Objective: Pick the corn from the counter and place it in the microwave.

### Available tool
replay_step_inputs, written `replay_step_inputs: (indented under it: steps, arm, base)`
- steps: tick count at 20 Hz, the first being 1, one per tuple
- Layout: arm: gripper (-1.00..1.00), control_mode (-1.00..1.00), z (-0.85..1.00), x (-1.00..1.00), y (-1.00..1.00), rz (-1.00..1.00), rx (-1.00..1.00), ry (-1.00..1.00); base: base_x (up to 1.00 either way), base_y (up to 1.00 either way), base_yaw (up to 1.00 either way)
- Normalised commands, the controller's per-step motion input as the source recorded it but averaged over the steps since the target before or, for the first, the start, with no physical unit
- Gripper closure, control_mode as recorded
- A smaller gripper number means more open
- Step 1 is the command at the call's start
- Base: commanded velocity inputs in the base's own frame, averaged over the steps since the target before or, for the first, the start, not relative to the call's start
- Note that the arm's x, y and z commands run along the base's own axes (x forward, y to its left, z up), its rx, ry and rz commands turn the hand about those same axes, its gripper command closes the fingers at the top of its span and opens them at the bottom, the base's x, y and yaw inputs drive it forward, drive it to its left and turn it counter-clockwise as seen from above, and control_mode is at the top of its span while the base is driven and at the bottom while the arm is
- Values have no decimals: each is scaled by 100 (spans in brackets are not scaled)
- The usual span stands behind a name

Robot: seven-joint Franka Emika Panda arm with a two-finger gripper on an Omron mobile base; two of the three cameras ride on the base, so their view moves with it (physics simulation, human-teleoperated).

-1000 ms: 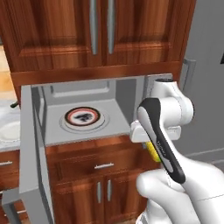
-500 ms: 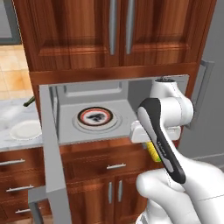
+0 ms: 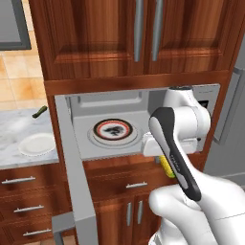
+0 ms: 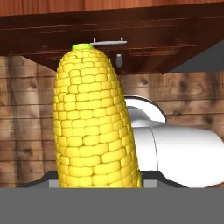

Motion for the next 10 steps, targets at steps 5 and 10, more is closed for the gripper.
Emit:
replay_step_inputs:
  steps: [5, 10]
  arm:
    - [100, -100, 0, 0, 0, 4, 1, -10]
    - [100, -100, -3, 32, 6, 18, 11, -38]
  base:
    - [0, 0, 0]
    - [0, 0, 0]
